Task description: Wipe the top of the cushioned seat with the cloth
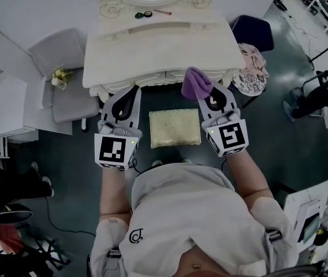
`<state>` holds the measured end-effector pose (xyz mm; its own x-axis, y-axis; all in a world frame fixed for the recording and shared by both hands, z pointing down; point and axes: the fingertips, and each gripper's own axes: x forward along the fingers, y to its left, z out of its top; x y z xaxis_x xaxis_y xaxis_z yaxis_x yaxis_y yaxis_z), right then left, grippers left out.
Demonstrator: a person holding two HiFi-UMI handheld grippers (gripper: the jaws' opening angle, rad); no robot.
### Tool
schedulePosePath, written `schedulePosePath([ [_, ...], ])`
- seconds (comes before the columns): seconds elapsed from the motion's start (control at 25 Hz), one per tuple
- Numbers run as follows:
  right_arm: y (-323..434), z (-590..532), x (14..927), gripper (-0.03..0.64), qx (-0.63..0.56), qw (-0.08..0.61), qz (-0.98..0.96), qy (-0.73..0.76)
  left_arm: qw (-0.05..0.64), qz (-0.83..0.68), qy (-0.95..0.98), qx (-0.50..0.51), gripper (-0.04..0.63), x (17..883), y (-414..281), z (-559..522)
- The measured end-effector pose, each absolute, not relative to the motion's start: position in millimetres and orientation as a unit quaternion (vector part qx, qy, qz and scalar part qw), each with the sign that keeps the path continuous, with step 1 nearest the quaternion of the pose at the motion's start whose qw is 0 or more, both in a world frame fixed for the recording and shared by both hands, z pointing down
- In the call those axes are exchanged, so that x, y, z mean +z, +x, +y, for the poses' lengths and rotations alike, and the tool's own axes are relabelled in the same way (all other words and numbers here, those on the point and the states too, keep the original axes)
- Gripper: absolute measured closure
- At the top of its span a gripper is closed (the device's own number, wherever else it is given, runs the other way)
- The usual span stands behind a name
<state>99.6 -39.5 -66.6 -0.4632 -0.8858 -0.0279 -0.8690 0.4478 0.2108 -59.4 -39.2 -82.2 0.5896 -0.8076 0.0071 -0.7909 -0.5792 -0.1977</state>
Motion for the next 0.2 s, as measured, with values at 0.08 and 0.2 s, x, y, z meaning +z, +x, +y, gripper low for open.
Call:
schedulePosePath([
  [0.08, 96.1, -41.8, -70.3, 0.545, -0.107, 0.044, -0.851, 0.512, 0.098, 0.445, -0.889, -0.05, 0.581, -85.9, -55.4, -42.3],
  [0.2, 91.7, -46.5, -74.0, 0.545, -0.114, 0.043, -0.853, 0.507, 0.108, 0.439, -0.891, -0.041, 0.581, -90.7, -50.4, -46.8],
])
